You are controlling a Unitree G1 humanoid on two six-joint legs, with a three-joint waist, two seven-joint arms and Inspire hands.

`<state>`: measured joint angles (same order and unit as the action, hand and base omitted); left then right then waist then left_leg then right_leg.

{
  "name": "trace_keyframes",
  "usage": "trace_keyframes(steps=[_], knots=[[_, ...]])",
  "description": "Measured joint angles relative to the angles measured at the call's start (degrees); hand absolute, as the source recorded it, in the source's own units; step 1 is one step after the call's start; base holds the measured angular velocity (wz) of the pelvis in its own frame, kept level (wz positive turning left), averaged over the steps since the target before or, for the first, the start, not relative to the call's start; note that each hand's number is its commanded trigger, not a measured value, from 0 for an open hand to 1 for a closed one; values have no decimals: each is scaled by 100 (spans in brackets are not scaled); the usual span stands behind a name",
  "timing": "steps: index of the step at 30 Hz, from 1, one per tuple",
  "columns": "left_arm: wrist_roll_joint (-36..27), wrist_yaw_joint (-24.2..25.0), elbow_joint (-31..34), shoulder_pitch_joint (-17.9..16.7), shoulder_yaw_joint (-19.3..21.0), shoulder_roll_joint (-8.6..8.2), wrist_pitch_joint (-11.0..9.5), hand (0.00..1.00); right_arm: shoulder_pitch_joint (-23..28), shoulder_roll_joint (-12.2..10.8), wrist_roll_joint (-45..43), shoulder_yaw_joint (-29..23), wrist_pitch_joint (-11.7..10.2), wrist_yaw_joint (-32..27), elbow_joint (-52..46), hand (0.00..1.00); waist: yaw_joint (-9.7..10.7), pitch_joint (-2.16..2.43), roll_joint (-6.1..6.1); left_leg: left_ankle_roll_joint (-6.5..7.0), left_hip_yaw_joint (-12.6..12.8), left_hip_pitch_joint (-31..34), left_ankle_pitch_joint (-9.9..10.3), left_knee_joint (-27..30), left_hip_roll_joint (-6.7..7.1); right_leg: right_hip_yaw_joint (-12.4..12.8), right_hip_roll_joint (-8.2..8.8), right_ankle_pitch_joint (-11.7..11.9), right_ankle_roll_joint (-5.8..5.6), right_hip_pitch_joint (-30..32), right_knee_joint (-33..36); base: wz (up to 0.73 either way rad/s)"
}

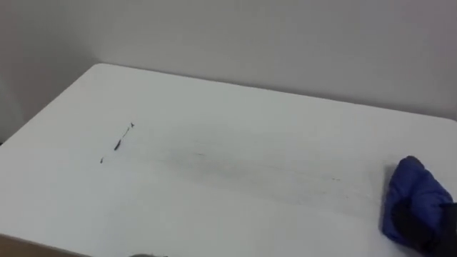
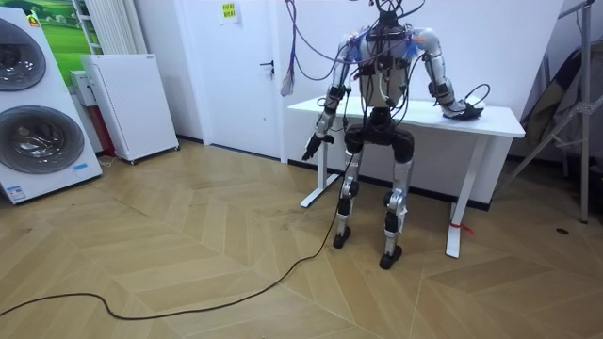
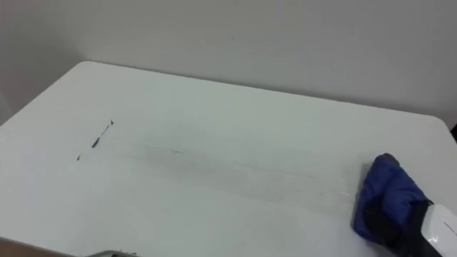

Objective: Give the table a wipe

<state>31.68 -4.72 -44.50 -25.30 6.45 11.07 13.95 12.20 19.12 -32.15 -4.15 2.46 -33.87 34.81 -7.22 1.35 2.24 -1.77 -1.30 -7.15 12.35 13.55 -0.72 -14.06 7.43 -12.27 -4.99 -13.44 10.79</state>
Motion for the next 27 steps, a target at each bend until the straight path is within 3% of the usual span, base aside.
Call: trace_keyframes(steps=[1,3,5,6,9,11,13,15,19,21,24,25,27], knots=[[-16,0,-4,8,-3,-15,18,0,-25,-20,-68,63,147,61,-109,100,-22,-6,6,-9,3,0,6,0,-13,33,-17,6,9,17,0,-37],[-149,-7,-87,73,-115,-19,88,0,-162,-62,-486,453,673,403,-596,100,-241,-22,-21,-68,27,4,42,1,-82,163,-113,47,77,127,16,-43],[-165,-6,-132,147,-224,-18,142,0,-371,-70,-1054,888,922,753,-915,100,-380,-45,-21,-75,-16,65,45,-2,-111,255,-176,71,114,252,-2,-32],[-226,-3,-132,189,-279,-19,173,0,-525,-80,-1285,1212,1035,1000,-1158,100,-422,-127,-27,-80,-60,70,40,-8,-112,276,-197,69,122,264,-9,-9],[-334,24,-79,201,-332,-14,311,0,-835,-90,-1748,1809,1136,1375,-1476,100,-524,-172,-12,-55,-107,186,20,-10,-102,249,-197,48,130,354,-9,8],[-371,28,-44,124,-333,33,351,0,-899,-87,-1777,1877,1144,1408,-1476,100,-589,-186,41,-52,-153,256,17,-16,-81,232,-191,47,127,374,-22,20],[-383,36,-32,20,-319,71,369,0,-858,-49,-1762,1861,1091,1379,-1419,100,-558,-172,93,-50,-178,253,18,-31,-67,200,-183,42,118,345,-43,20],[-350,36,-73,-112,-290,97,345,0,-703,-40,-1730,1767,762,1010,-1181,100,-370,-159,129,-48,-138,252,19,12,-58,-22,-158,34,103,227,-50,40],[-336,34,-112,-96,-276,214,181,0,-575,-39,-1437,1535,332,341,-658,100,-264,-126,83,-32,-123,248,30,11,-58,-194,-142,34,102,142,-32,25],[-253,31,-118,5,-142,247,167,0,-543,-48,-1368,1365,114,1,-337,100,-248,-81,47,-31,-125,261,29,28,-43,-381,-119,27,91,125,-49,0],[-27,23,-128,26,46,259,138,0,-261,-46,-1397,1002,12,-307,-162,100,-192,5,54,-9,-124,255,29,91,33,-453,-51,-12,27,-17,-132,16],[16,23,-129,66,45,258,129,0,-209,-46,-1392,931,10,-336,-143,3,-171,11,62,1,-118,245,34,114,45,-465,-37,-18,18,-42,-134,23],[50,23,-131,87,22,241,101,0,-208,-46,-1254,882,9,-410,14,0,-167,46,52,15,-69,216,38,121,60,-352,-21,-23,8,-56,-132,-4]])
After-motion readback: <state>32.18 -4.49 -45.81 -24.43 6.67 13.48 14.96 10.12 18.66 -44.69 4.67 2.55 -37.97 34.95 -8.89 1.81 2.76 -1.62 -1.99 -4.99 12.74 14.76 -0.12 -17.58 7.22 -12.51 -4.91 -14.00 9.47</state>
